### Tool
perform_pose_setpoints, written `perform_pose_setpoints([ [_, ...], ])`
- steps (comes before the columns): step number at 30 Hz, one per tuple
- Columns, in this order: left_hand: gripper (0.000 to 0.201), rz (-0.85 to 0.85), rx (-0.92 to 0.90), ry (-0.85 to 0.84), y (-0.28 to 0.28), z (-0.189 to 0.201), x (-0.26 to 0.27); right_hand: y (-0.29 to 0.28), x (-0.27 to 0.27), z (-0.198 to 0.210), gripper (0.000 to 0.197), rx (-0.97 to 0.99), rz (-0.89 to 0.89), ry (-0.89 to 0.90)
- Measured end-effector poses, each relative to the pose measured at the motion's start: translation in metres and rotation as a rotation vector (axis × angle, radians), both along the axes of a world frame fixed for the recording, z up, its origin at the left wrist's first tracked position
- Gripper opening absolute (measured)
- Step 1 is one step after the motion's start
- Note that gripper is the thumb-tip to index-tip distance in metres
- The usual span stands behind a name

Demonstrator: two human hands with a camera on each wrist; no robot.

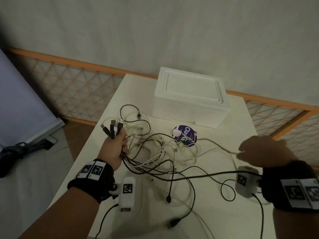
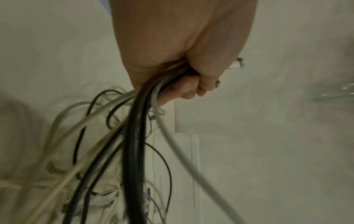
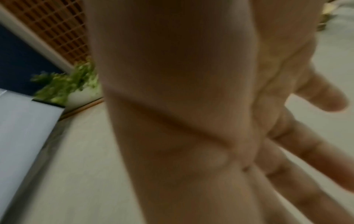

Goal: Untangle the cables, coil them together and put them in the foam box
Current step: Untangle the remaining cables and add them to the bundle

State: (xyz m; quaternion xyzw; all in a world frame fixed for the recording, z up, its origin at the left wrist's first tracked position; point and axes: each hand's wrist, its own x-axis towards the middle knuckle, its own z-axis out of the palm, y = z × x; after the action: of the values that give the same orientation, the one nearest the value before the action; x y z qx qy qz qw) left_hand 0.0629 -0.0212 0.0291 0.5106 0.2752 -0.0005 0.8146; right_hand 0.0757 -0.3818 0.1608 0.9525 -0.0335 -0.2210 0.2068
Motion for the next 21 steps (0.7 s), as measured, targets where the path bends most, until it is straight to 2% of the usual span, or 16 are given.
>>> perform_pose_setpoints([
  [1, 0.03, -0.014, -0.012, -0.026, -0.004, 0.007, -0.003, 0.008, -0.002, -0.005, 0.046, -0.032, 0.04, 0.005],
  [2, 0.031, -0.029, -0.02, -0.065, -0.009, 0.016, -0.007, 0.022, -0.006, -0.009, 0.054, 0.019, 0.135, -0.048],
  [3, 0.031, -0.047, -0.028, -0.11, -0.016, 0.025, -0.01, 0.042, -0.011, -0.014, 0.064, 0.167, 0.245, -0.121],
  [4, 0.032, -0.075, -0.016, -0.16, -0.024, 0.034, -0.013, 0.067, -0.019, -0.015, 0.079, 0.4, 0.33, -0.163],
  [6, 0.038, -0.158, 0.068, -0.276, -0.04, 0.048, -0.019, 0.123, -0.037, -0.022, 0.105, 0.784, 0.396, -0.112],
  [7, 0.043, -0.211, 0.13, -0.329, -0.046, 0.054, -0.022, 0.147, -0.045, -0.028, 0.107, 0.844, 0.416, -0.061],
  [8, 0.048, -0.265, 0.186, -0.375, -0.051, 0.06, -0.025, 0.166, -0.052, -0.036, 0.101, 0.875, 0.431, -0.044],
  [10, 0.051, -0.319, 0.191, -0.43, -0.055, 0.068, -0.03, 0.188, -0.057, -0.053, 0.069, 0.938, 0.405, -0.117],
  [11, 0.048, -0.305, 0.105, -0.431, -0.054, 0.071, -0.033, 0.19, -0.056, -0.061, 0.052, 0.94, 0.397, -0.164],
  [13, 0.035, -0.275, -0.152, -0.409, -0.047, 0.072, -0.037, 0.188, -0.054, -0.073, 0.028, 0.802, 0.457, -0.18],
  [15, 0.031, -0.264, -0.336, -0.374, -0.035, 0.067, -0.039, 0.179, -0.054, -0.087, 0.02, 0.667, 0.501, -0.172],
  [17, 0.032, -0.206, -0.441, -0.333, -0.024, 0.061, -0.04, 0.167, -0.054, -0.099, 0.019, 0.602, 0.516, -0.216],
  [21, 0.038, 0.047, -0.552, -0.243, 0.004, 0.055, -0.038, 0.134, -0.053, -0.11, 0.02, 0.546, 0.45, -0.26],
])
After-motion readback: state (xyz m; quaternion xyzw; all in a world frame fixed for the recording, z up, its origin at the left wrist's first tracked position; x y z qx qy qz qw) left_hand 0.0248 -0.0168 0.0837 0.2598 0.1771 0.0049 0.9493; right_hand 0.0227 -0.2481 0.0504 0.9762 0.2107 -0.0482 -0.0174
